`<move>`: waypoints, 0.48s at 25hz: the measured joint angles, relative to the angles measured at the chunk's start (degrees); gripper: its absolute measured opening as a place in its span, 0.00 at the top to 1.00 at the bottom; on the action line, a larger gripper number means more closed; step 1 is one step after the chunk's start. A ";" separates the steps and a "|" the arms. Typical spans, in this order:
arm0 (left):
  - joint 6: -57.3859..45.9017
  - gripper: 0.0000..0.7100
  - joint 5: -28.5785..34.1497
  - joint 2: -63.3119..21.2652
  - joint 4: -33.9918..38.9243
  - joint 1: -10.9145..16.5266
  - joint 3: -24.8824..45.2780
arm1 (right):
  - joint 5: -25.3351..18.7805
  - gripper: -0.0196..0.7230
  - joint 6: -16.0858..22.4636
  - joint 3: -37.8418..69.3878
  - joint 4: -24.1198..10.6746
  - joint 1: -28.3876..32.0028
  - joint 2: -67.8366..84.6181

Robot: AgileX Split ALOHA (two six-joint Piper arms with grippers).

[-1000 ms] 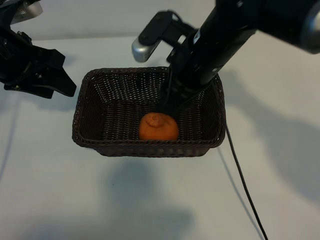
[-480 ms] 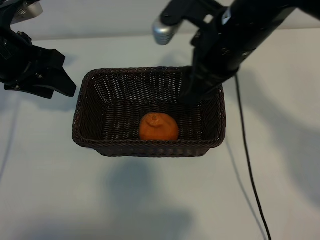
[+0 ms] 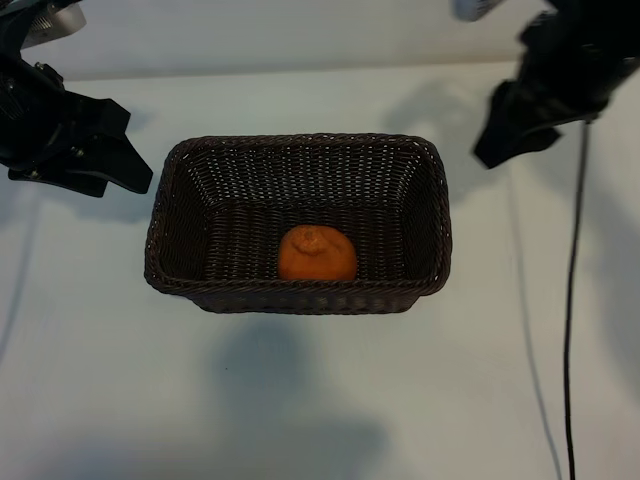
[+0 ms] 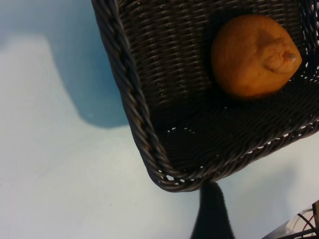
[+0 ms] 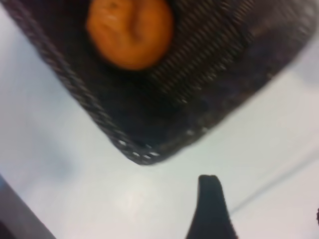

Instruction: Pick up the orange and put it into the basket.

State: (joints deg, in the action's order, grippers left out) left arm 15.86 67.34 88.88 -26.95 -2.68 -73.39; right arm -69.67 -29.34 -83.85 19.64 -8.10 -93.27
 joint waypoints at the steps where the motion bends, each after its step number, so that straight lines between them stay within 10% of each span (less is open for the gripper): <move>1: 0.00 0.23 0.00 0.00 0.00 0.00 0.00 | 0.00 0.32 -0.07 0.66 0.00 1.53 0.34; 12: 0.00 0.23 0.00 0.00 0.00 0.00 0.00 | -0.20 0.33 -1.83 2.23 0.61 8.87 2.96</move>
State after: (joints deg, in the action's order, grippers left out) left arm 15.86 67.34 88.88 -26.95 -2.68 -73.39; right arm -69.86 -31.17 -81.62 20.26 0.77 -90.32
